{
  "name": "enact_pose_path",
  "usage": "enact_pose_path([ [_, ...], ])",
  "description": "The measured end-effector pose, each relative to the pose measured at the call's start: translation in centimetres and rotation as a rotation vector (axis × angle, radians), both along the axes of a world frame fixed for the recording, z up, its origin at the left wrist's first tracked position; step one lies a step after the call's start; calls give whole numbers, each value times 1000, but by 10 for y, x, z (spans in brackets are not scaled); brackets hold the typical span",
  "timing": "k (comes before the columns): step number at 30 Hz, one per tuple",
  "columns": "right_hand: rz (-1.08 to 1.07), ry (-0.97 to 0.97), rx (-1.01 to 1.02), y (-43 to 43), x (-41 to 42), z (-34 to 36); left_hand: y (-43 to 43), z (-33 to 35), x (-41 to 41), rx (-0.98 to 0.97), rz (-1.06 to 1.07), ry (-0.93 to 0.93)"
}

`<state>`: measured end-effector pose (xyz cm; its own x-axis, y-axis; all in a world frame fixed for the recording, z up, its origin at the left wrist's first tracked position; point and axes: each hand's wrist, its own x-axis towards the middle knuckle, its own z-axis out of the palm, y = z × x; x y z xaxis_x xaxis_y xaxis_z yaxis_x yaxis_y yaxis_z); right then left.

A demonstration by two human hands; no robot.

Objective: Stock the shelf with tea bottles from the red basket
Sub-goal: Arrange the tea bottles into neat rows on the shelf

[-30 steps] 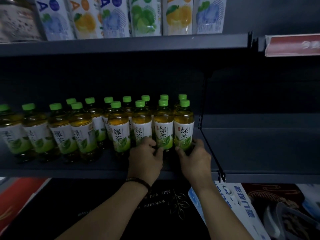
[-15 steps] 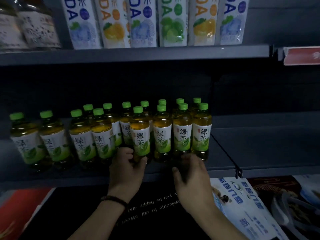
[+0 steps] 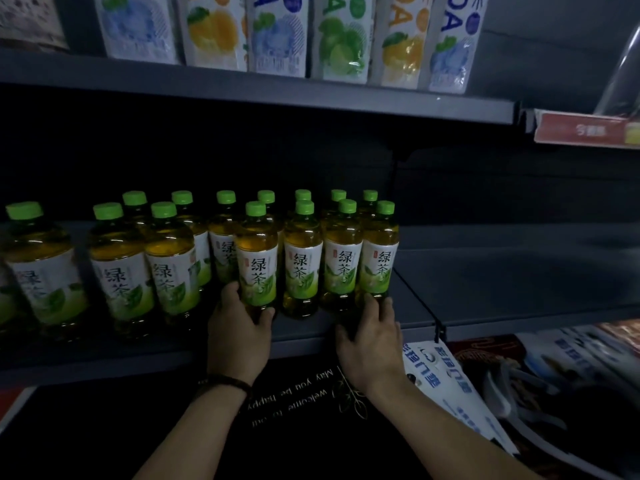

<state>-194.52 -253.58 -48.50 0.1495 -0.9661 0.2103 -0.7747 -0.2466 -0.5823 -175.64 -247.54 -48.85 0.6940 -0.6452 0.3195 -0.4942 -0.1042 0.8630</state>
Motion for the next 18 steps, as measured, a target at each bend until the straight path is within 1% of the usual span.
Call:
enact_pose_path([
  [9,46,30,20,-2,-8,2,-6,-1,2,-1,-7,31],
  [12,32,21,-109,13,-6,0,-6,-1,1,-5,-9,36],
  [14,109,-20,-197,26,5,4,-5,1,2,-19,2,28],
  [16,157,-65,-225,33,21,8,-4,1,5,-27,16,18],
  [18,110,-122,-205,35,38,13,-5,2,6,-32,20,19],
])
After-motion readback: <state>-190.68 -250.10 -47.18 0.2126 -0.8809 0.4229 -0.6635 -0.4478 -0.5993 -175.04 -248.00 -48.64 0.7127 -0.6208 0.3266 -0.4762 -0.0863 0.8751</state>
